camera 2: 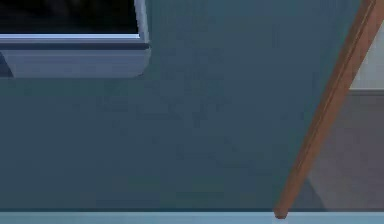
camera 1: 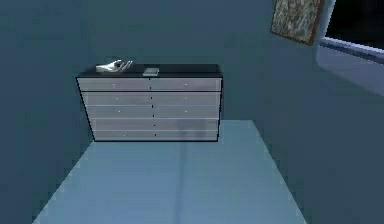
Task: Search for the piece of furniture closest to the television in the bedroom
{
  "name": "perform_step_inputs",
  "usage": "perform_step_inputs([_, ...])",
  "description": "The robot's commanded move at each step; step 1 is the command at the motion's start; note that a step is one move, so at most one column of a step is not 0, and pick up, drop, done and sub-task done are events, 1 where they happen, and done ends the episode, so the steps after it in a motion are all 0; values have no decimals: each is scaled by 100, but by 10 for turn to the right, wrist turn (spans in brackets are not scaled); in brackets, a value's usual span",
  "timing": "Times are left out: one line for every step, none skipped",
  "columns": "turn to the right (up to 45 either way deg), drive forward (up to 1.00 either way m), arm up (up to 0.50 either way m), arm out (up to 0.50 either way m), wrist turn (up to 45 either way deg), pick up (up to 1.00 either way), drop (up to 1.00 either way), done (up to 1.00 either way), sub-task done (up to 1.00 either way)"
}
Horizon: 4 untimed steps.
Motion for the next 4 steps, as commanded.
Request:
perform_step_inputs([0,100,0,0,0,0,0,0,0])
perform_step_inputs([0,15,0,0,0,0,0,0,0])
perform_step_inputs([-210,0,0,0,0,0,0,0,0])
perform_step_inputs([0,0,0,0,0,0,0,100,0])
